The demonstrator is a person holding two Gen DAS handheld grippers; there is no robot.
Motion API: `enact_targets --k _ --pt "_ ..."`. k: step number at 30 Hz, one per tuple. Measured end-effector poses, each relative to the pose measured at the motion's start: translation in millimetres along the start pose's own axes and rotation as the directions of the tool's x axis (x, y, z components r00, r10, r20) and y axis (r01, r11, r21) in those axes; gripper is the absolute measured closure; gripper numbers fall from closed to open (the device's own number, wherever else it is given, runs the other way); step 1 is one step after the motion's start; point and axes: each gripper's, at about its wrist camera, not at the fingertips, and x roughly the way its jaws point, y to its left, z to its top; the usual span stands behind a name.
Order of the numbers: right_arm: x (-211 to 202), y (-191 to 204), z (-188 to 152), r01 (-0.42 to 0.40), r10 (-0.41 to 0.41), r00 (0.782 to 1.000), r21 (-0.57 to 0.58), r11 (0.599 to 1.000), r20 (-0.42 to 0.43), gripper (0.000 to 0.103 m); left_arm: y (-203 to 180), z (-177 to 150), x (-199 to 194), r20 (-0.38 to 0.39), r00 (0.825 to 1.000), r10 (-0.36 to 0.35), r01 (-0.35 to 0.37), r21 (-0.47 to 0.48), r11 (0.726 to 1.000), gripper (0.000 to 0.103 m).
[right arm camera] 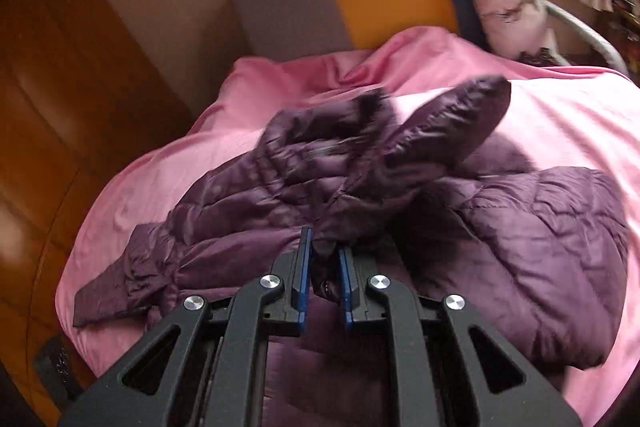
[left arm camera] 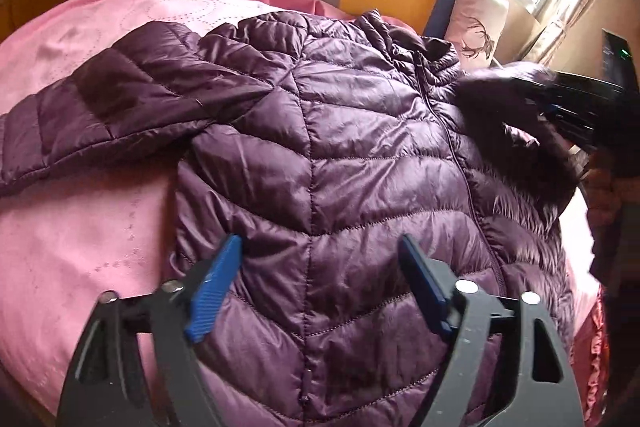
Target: Fold large clothes
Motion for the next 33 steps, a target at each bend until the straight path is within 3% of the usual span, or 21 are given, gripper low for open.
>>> enact_targets --k 1,2,3,6,7,8,16,19,21,25,27,28,29,33 --pt "11 12 -1 -0.019 0.018 1.000 -0.019 1.000 -0.013 0.082 2 2 -2 0.007 1.000 -0.013 0.013 -0.007 1.000 0.034" --pt "14 16 -4 -0.036 0.036 0.999 -0.029 0.999 -0.018 0.066 4 4 -4 0.013 0.999 -0.033 0.033 -0.017 0.999 0.035" --pt "17 20 -7 -0.054 0.053 0.998 -0.033 0.998 -0.021 0.057 7 7 -5 0.022 0.998 -0.055 0.056 -0.031 0.998 0.034" --pt "17 27 -15 -0.088 0.088 0.996 -0.038 0.995 -0.011 0.039 8 15 -7 0.036 0.992 -0.118 0.120 -0.050 0.992 0.035" --pt "14 26 -19 -0.100 0.100 0.995 -0.034 0.994 -0.006 0.026 7 19 -7 0.042 0.990 -0.133 0.135 -0.053 0.989 0.035" --pt "8 21 -23 -0.114 0.115 0.993 -0.020 0.993 0.009 0.021 4 23 -6 0.046 0.989 -0.143 0.145 -0.052 0.988 0.035" --pt "-42 -40 -77 -0.158 0.154 0.987 0.129 0.979 0.040 0.015 -36 62 29 0.012 0.983 -0.183 0.183 -0.045 0.982 0.034" --pt "-65 -71 -95 -0.172 0.167 0.985 0.206 0.963 0.038 0.015 -37 78 51 -0.001 0.985 -0.173 0.172 -0.081 0.982 0.025" --pt "-72 -86 -108 -0.188 0.183 0.982 0.262 0.947 0.044 0.015 -30 90 69 -0.017 0.988 -0.152 0.148 -0.133 0.980 0.024" --pt "-77 -109 -116 -0.223 0.205 0.975 0.343 0.912 0.088 0.012 -23 108 87 -0.041 0.983 -0.180 0.168 -0.206 0.964 0.024" --pt "-76 -118 -114 -0.248 0.217 0.968 0.377 0.892 0.125 0.010 -24 115 91 -0.048 0.979 -0.198 0.184 -0.207 0.961 0.040" --pt "-75 -121 -114 -0.256 0.218 0.966 0.390 0.885 0.138 0.009 -28 120 95 -0.063 0.979 -0.195 0.180 -0.188 0.965 0.069" --pt "-73 -125 -113 -0.266 0.222 0.963 0.409 0.873 0.153 0.009 -30 124 98 -0.076 0.981 -0.181 0.166 -0.173 0.971 0.088" --pt "-63 -138 -106 -0.294 0.228 0.954 0.468 0.833 0.193 0.006 -29 135 79 -0.003 0.984 -0.178 0.176 -0.140 0.974 0.095"
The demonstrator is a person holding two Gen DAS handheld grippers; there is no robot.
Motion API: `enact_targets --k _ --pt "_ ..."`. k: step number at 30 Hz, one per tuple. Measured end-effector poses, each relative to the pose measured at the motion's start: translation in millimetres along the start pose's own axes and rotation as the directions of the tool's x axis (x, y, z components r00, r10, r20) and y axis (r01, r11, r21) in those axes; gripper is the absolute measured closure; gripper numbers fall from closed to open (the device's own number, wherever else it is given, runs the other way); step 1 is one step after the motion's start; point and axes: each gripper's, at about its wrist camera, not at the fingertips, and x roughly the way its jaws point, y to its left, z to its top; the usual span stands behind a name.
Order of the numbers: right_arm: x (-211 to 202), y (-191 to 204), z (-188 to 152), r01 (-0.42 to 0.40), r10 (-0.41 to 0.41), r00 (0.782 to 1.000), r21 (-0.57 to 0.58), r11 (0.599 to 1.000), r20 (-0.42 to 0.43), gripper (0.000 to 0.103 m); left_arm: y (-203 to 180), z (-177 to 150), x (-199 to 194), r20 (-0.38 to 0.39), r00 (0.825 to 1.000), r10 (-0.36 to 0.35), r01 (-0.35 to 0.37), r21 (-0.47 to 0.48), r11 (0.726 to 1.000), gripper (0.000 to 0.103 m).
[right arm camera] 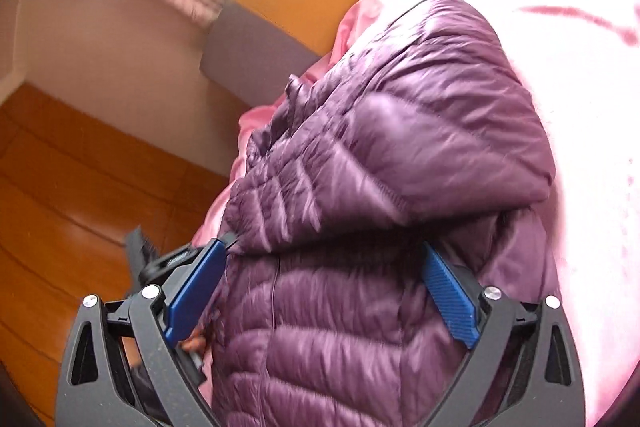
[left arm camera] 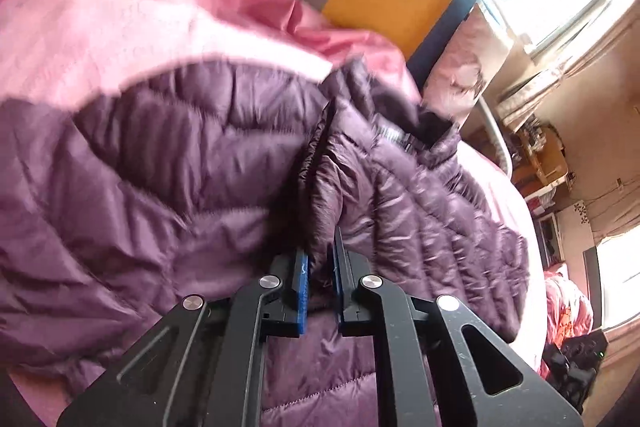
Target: Fold large clothes
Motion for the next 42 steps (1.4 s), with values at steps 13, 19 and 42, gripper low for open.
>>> enact_targets --k 13,19,42 --pt "-28 -46 28 0.098 -0.117 0.987 0.162 0.982 0.114 0.011 40 -41 -15 -0.031 0.995 0.094 -0.093 0.012 0.996 0.094" --pt "-57 -10 24 0.267 -0.261 0.959 -0.047 0.963 0.113 0.009 26 -43 -17 0.001 0.992 0.125 -0.124 0.077 0.989 0.094" --pt "85 -2 41 0.613 -0.614 0.775 -0.420 0.669 0.151 0.003 16 -59 -39 0.132 0.959 0.252 -0.268 0.122 0.956 0.081"
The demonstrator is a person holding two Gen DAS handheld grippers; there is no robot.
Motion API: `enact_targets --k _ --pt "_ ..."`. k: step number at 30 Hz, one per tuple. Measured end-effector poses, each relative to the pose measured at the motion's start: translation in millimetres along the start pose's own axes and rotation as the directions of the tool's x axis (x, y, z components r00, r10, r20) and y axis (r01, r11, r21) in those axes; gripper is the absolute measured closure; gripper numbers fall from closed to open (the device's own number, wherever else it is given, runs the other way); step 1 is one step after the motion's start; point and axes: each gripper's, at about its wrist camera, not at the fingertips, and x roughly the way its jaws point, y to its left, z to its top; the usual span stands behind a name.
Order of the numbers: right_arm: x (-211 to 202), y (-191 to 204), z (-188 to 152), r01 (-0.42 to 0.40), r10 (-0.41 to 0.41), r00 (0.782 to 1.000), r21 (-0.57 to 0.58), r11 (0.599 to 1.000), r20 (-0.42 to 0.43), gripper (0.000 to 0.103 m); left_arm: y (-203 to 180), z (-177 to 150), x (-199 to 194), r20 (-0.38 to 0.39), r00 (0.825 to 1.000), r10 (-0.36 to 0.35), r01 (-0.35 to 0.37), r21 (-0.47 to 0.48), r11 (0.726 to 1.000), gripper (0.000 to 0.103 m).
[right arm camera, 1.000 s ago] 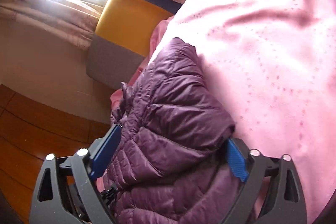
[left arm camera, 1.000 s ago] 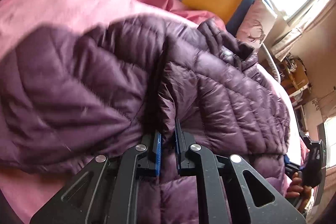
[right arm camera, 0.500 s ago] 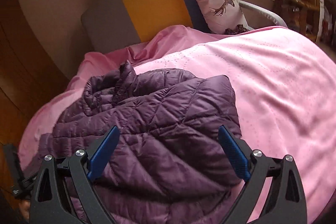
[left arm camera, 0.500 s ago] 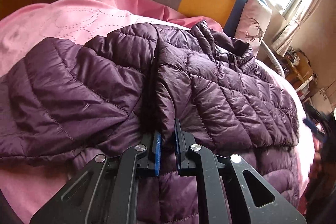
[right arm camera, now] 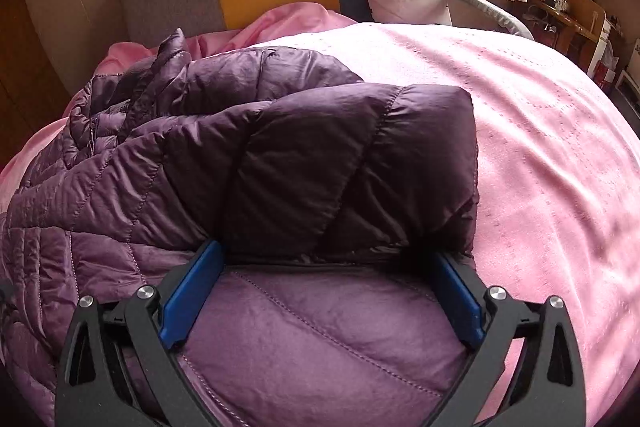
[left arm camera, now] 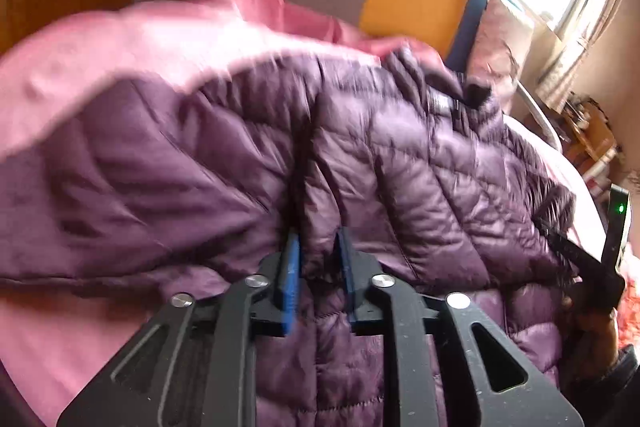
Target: Fold large clothes
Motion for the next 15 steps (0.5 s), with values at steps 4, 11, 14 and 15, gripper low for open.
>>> enact_targets --k 4,11,14,15 --pt "0 5 1 0.008 -0.008 1.000 -0.007 1.000 0.003 0.002 -20 18 -19 0.087 0.996 -0.035 0.030 0.063 0.998 0.061" --pt "-1 4 1 -0.002 0.002 1.000 -0.002 1.000 0.007 0.002 -28 35 46 -0.046 0.999 -0.017 0.021 0.086 0.996 0.061" --pt "0 3 2 -0.007 0.007 1.000 -0.004 1.000 0.009 0.002 -19 24 59 -0.038 0.999 -0.033 0.036 0.083 0.996 0.061" --pt "1 3 2 -0.008 0.008 1.000 -0.004 1.000 0.009 0.002 -20 23 59 -0.031 0.999 -0.027 0.029 0.089 0.996 0.061"
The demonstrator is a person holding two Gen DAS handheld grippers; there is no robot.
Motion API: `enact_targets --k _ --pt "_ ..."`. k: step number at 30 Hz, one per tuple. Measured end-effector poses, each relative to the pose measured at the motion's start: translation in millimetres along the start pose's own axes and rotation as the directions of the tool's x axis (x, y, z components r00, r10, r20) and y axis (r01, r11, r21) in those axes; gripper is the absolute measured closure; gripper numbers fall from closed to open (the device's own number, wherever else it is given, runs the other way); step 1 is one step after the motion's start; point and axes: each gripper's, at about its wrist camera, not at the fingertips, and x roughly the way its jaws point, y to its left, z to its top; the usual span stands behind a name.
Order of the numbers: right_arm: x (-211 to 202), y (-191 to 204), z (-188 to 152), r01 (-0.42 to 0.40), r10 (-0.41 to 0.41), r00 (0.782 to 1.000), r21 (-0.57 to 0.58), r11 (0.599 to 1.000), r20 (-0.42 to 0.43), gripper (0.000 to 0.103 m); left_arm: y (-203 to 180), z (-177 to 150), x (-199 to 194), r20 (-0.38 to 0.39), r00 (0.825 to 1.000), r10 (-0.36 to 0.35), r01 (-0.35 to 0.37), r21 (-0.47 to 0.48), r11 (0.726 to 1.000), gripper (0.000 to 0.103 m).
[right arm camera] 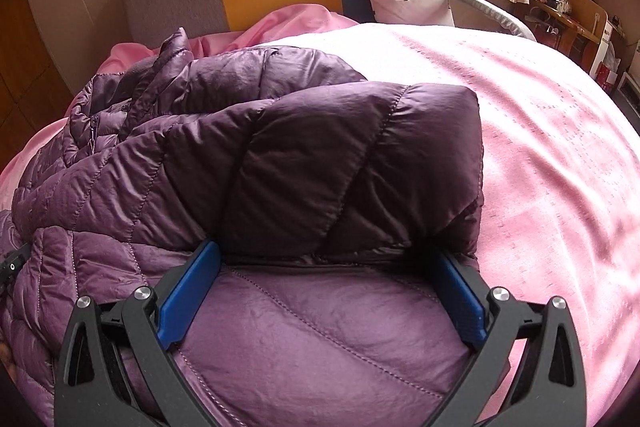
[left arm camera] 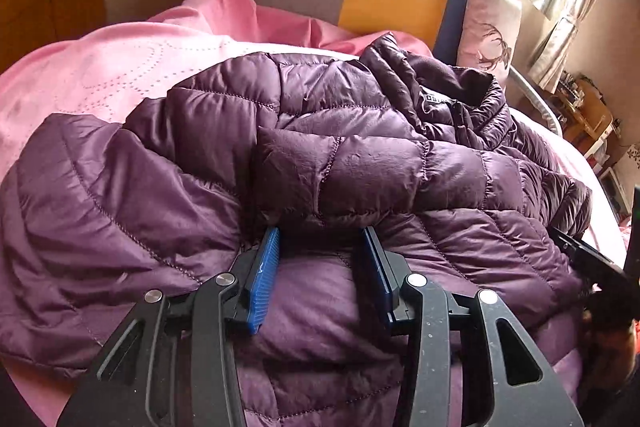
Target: Fold large clothes
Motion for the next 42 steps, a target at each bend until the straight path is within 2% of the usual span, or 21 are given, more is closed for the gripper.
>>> enact_targets --k 6,9,13,15,18,21,23,24,26,27,28,31,34,36,38,40,41,42 --pt "1 1 0 0.011 -0.011 1.000 -0.009 1.000 -0.001 0.002 2 1 0 -0.009 1.000 -0.008 0.008 -0.015 1.000 0.061" --pt "1 2 0 0.014 -0.014 1.000 -0.011 1.000 -0.001 0.002 3 -4 -17 -0.020 1.000 -0.020 0.019 -0.049 0.999 0.061" --pt "1 3 0 0.019 -0.019 1.000 -0.014 1.000 -0.003 0.002 22 -22 -63 0.051 0.997 -0.065 0.072 -0.154 0.985 0.043" --pt "1 3 0 0.020 -0.020 1.000 -0.014 1.000 -0.003 0.002 38 -35 -82 0.084 0.994 -0.073 0.089 -0.203 0.975 0.040" --pt "1 3 0 0.020 -0.020 1.000 -0.013 1.000 -0.004 0.002 80 -61 -105 0.098 0.993 -0.060 0.088 -0.320 0.943 0.040" --pt "2 4 0 0.018 -0.018 1.000 -0.013 1.000 -0.004 0.002 136 -89 -131 0.135 0.991 0.003 0.061 -0.466 0.883 0.040" --pt "1 4 -1 0.017 -0.017 1.000 -0.011 1.000 -0.004 0.002 179 -107 -147 0.148 0.988 0.042 0.049 -0.567 0.822 0.040" --pt "1 4 -1 0.019 -0.019 1.000 -0.012 1.000 -0.002 0.002 205 -117 -156 0.148 0.986 0.072 0.036 -0.621 0.783 0.040" --pt "0 7 -1 0.033 -0.033 0.999 -0.021 0.999 0.001 0.002 240 -129 -171 0.154 0.981 0.120 0.021 -0.692 0.721 0.040" --pt "0 8 -2 0.039 -0.039 0.999 -0.024 0.999 0.003 0.002 264 -137 -182 0.168 0.976 0.141 0.030 -0.739 0.673 0.040" --pt "0 8 -2 0.043 -0.043 0.999 -0.026 0.999 0.004 0.002 278 -142 -187 0.178 0.973 0.147 0.043 -0.766 0.641 0.040" --pt "-1 10 -3 0.056 -0.056 0.998 -0.034 0.998 0.004 0.002 328 -158 -202 0.200 0.967 0.161 0.095 -0.862 0.499 0.040" --pt "-1 13 -3 0.073 -0.073 0.997 -0.044 0.996 0.006 0.002 363 -164 -207 0.215 0.957 0.192 0.123 -0.907 0.403 0.042" --pt "-1 15 -4 0.081 -0.081 0.997 -0.049 0.995 0.008 0.002 376 -162 -205 0.218 0.955 0.200 0.130 -0.917 0.377 0.050" --pt "-1 15 -4 0.086 -0.086 0.996 -0.052 0.995 0.008 0.002 381 -158 -203 0.190 0.958 0.214 0.098 -0.921 0.378 0.081" --pt "-1 16 -4 0.090 -0.090 0.996 -0.054 0.994 0.008 0.002 381 -152 -204 0.167 0.960 0.223 0.071 -0.921 0.384 0.089" --pt "-1 17 -4 0.095 -0.094 0.996 -0.056 0.994 0.008 0.002 376 -147 -208 0.173 0.955 0.242 0.061 -0.911 0.409 0.092" --pt "-1 18 -4 0.100 -0.100 0.995 -0.059 0.993 0.009 0.002 366 -143 -214 0.198 0.946 0.258 0.064 -0.890 0.452 0.092"
